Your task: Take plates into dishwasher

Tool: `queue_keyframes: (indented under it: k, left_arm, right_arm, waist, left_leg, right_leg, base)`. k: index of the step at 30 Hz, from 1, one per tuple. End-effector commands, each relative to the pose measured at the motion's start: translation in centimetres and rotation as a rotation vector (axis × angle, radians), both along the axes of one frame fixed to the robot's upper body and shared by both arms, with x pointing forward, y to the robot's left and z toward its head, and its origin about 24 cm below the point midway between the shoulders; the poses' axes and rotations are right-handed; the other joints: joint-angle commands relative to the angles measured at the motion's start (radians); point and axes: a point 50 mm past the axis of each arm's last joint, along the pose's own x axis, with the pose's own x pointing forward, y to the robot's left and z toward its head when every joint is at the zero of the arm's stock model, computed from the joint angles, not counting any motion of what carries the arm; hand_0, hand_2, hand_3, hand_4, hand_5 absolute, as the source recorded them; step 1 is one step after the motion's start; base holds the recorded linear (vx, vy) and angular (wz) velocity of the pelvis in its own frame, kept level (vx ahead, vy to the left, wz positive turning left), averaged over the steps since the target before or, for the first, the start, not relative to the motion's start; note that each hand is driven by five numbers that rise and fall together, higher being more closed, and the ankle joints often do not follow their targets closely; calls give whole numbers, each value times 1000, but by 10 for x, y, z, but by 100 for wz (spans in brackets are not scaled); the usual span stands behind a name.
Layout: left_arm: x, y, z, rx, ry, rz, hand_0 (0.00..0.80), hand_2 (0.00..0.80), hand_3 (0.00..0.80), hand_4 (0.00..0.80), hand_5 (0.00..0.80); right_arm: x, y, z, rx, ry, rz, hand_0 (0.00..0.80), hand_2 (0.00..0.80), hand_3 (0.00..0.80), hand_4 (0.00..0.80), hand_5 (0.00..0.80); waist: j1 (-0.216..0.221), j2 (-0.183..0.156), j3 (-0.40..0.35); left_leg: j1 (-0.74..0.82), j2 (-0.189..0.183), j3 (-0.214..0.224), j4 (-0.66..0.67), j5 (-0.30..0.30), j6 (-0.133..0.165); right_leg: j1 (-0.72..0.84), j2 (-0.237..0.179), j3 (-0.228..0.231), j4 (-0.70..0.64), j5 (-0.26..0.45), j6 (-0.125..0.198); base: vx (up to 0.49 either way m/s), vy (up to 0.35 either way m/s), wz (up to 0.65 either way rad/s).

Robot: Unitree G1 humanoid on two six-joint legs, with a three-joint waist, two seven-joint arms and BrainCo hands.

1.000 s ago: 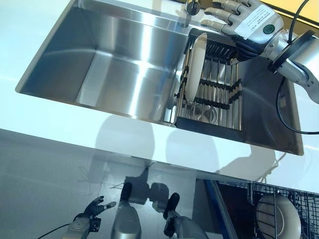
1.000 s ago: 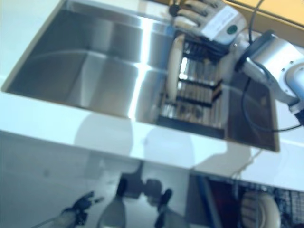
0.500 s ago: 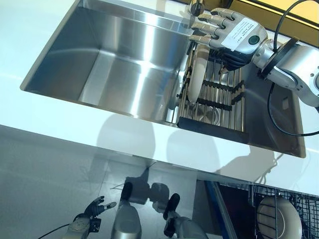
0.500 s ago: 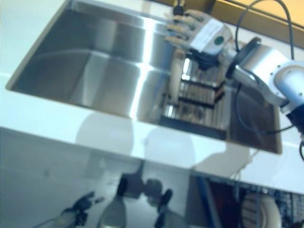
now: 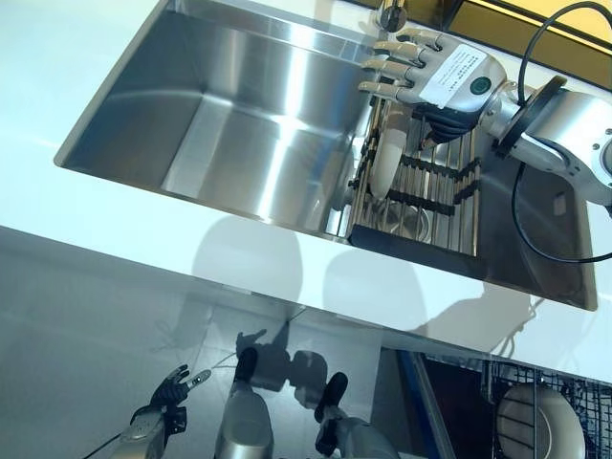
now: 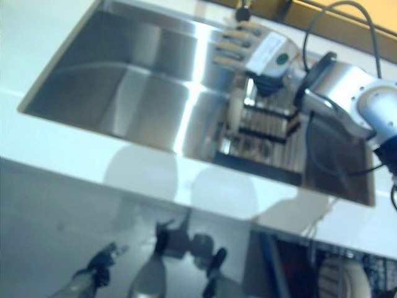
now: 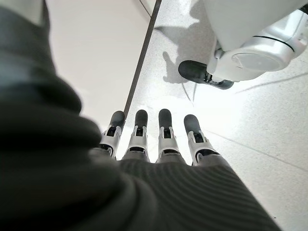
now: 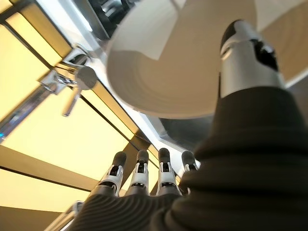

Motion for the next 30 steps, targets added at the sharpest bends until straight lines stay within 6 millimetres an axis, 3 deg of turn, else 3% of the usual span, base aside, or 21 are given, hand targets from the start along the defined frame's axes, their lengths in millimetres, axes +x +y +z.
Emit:
queue_keyframes:
  k: [1,10,16,18,20,21,30]
  left_arm:
    - [-13,-6,-5,-38,1,-15,0,0,0,0,0]
    - [-8,-10,-4,-56,-14,-17,0,0,0,0,0]
    - [-6,-12,-3,-70,-31,-5,0,0,0,0,0]
    - [-5,-12,-2,-73,-36,-5,0,0,0,0,0]
    - [-4,-12,-2,-78,-42,-4,0,0,0,0,0]
    - [-4,-12,-2,-80,-44,-2,0,0,0,0,0]
    - [-2,-12,-1,-81,-48,3,0,0,0,0,0]
  right_arm:
    - [2,4,19,-50,-59,-16,0,0,0,0,0]
    - [5,10,11,-127,-35,-42,0,0,0,0,0]
    - [14,3,2,-221,-10,-147,0,0,0,0,0]
    - [18,-2,0,-253,-2,-198,414,414,414,414,414]
    - [21,-7,-2,-308,-7,-250,731,731,731,731,731]
    - [23,-10,-4,-329,-5,-273,800,800,800,800,800]
    - [32,-30,-9,-362,21,-412,800,800,800,800,800]
  waist:
    - [20,14,-24]
    - [25,22,-14]
    - [26,30,-5]
    - [27,31,0]
    - [26,33,4]
    - [24,33,4]
    - [16,28,8]
  left_leg:
    - [-36,-5,1,-45,14,37]
    - [-48,-8,-5,-45,17,38]
    - [-58,-10,-7,-45,20,40]
    - [-63,-10,-8,-45,22,40]
    - [-66,-10,-7,-45,24,40]
    - [-67,-10,-5,-45,24,40]
    - [-65,-6,6,-45,25,39]
  right_leg:
    - [32,-40,-4,-1,-26,87]
    - [23,-42,-9,-1,-26,84]
    - [13,-43,-9,-1,-24,82]
    - [9,-45,-10,-1,-22,83]
    - [5,-45,-10,-1,-20,82]
    - [2,-45,-9,-1,-19,82]
    - [0,-47,-7,-1,-15,83]
  base:
    - [0,0,0]
    - [0,0,0]
    - [1,3,1]
    - [0,0,0]
    - [-5,8,2]
    - [-15,18,4]
    - [-2,2,0]
